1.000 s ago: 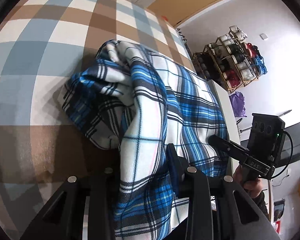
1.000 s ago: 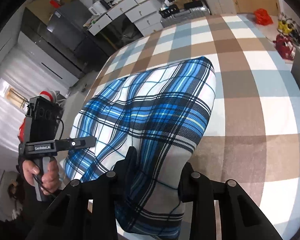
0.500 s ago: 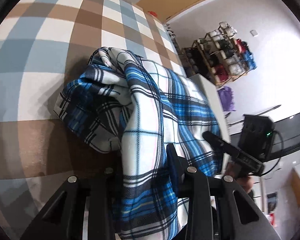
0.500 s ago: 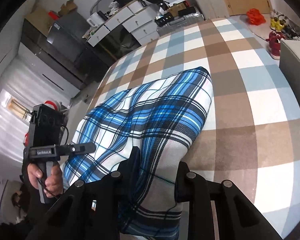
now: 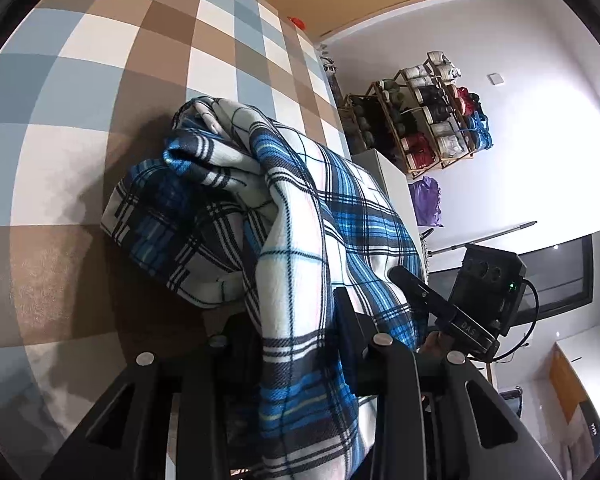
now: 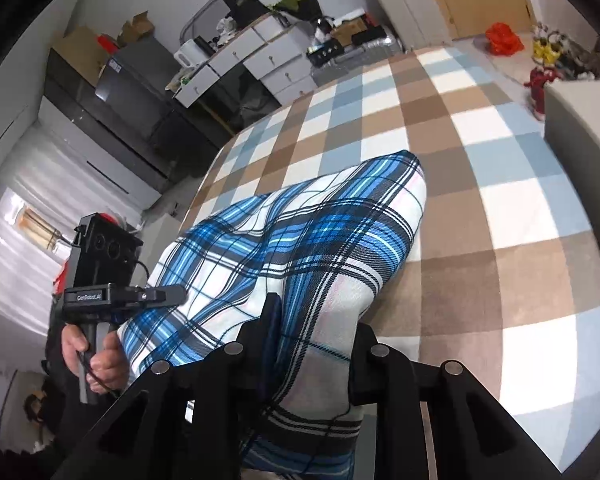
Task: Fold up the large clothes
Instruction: 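Lift the plaid shirt bundle off the bed with both grippers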
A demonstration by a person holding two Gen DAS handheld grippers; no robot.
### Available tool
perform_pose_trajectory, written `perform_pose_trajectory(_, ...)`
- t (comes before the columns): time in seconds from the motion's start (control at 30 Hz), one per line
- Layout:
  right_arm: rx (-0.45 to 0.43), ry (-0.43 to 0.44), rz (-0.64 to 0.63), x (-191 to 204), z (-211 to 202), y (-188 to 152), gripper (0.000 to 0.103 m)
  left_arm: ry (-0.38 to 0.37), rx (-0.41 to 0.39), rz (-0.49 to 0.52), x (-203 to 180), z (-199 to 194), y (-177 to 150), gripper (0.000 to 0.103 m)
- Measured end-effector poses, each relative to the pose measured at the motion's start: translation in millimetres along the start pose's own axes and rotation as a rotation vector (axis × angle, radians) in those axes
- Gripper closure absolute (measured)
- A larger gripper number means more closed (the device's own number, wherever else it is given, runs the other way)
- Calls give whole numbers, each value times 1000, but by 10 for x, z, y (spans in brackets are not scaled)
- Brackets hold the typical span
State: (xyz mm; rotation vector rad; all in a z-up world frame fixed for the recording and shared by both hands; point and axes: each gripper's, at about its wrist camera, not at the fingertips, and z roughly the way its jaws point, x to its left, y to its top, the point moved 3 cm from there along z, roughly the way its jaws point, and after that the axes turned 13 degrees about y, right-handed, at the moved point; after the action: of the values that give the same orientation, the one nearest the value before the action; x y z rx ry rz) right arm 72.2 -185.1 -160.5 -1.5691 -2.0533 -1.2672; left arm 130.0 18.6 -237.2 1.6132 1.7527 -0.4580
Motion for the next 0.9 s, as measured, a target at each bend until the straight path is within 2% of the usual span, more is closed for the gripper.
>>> perform_pose_trajectory(0.1,15,-6,-9,-16,17,12,79,21,7,3,0,16,-3,77)
perform_pose_trajectory(0.27,51,20,99,-290,108,7,76,60,45,-5,43,106,-36,77)
perform_pose_trajectory(0.37,88,87,271,-550,172,6,69,89,57,-5,60,137,-49,77)
perform_pose_trajectory(0.43,85,161,426,-747,199,9,64,110,74,-7,95,164,-67,77)
perform_pose_trajectory(0.5,96,215,503,-849,230,44,55,119,89,-6,106,162,-81,77)
perform_pose_trajectory(0.57,123,240,532,-909,283,89,46,131,99,1,109,152,-91,77)
perform_pose_trajectory(0.63,154,240,557,-960,364,138,44,142,105,3,114,137,-94,77)
perform_pose_trajectory(0.77,201,244,604,-1033,537,203,34,147,116,-10,143,115,-98,76)
perform_pose_trajectory(0.83,223,253,588,-1007,598,257,34,157,124,-10,160,122,-104,76)
perform_pose_trajectory(0.9,249,226,534,-948,626,290,37,164,125,-11,168,119,-103,76)
